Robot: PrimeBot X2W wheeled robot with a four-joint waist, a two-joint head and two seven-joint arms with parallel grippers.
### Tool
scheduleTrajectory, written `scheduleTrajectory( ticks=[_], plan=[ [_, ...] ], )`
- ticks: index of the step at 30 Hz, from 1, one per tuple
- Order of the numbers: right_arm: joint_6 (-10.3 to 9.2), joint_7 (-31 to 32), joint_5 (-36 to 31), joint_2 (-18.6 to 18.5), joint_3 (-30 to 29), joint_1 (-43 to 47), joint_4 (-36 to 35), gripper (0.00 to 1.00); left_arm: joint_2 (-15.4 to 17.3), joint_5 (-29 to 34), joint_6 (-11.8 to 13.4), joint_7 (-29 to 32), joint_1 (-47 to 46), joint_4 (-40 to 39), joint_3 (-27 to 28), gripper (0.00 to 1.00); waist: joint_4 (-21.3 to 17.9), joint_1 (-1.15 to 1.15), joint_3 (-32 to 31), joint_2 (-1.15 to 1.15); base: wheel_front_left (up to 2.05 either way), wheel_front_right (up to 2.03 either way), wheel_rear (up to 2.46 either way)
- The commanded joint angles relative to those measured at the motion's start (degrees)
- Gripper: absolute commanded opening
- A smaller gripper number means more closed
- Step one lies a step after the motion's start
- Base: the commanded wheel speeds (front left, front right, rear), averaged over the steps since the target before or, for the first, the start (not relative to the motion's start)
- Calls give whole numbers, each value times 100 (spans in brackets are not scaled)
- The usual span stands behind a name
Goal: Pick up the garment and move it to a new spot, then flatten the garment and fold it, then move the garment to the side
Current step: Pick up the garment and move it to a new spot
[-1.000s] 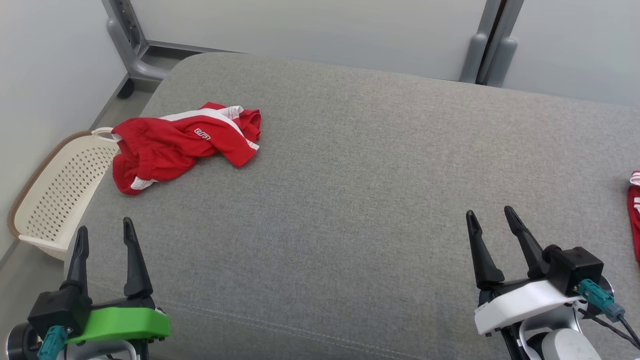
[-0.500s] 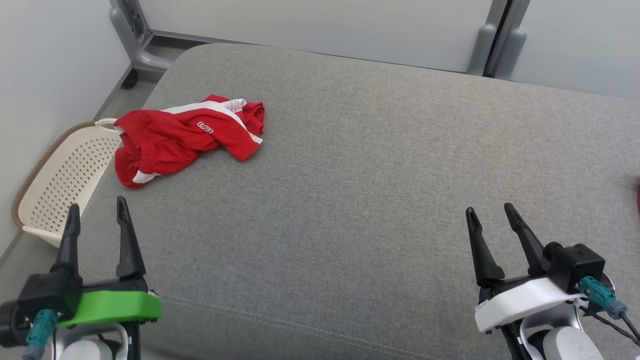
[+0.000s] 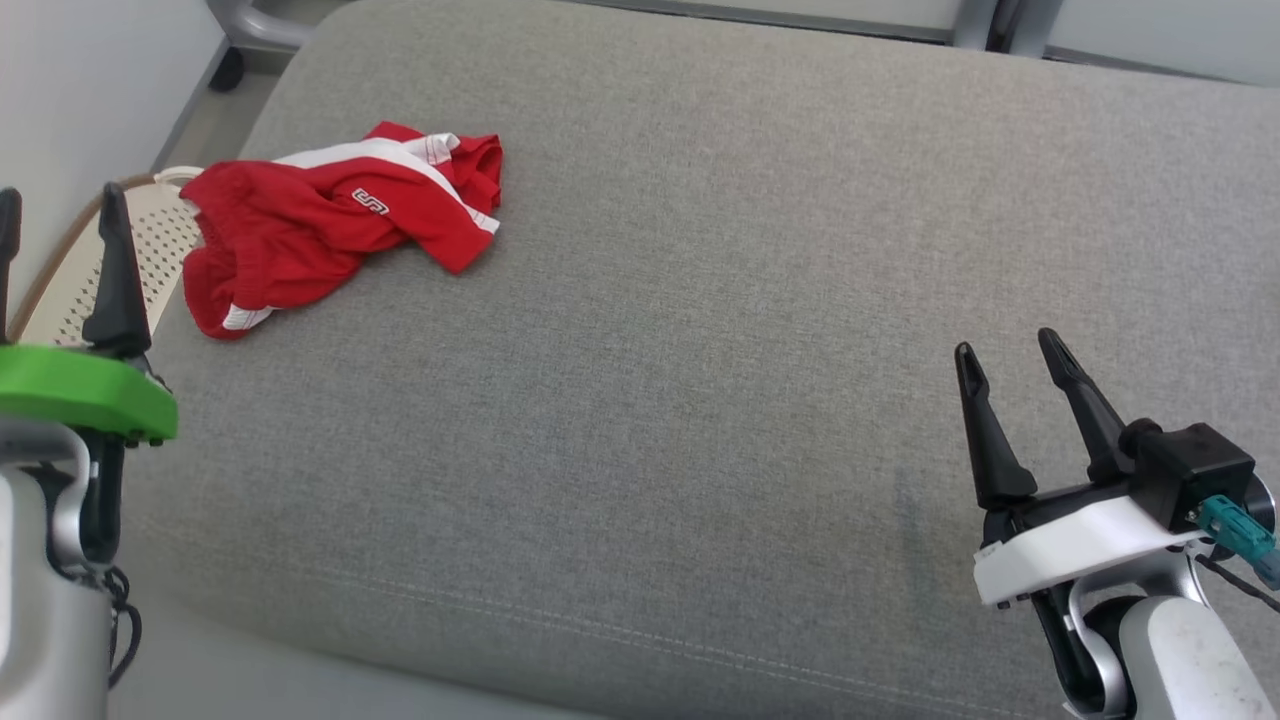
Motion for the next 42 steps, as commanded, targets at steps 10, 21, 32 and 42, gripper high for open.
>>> scheduleTrajectory(
  ticks=[10, 21, 32, 42],
  plan=[
    [-2, 114, -76, -159, -9, -347, -282, 100, 318, -629, -396, 551, -1428, 2162, -267, 100, -484, 0, 1007, 0, 0, 0, 0],
    [-2, 244, -153, -310, -45, -573, -597, 100, 479, -1411, -432, 940, -2209, 3681, -854, 100, -613, 0, 1791, 0, 0, 0, 0],
    [-2, 325, -174, -400, -70, -684, -752, 100, 567, -1933, -433, 819, -2342, 4388, -1300, 100, -631, 0, 2086, 0, 0, 0, 0],
    [-2, 348, -204, -313, -132, -672, -764, 100, 622, -2168, -430, 321, -2534, 4538, -1591, 0, -579, 0, 2010, 0, 0, 0, 0]
  ],
)
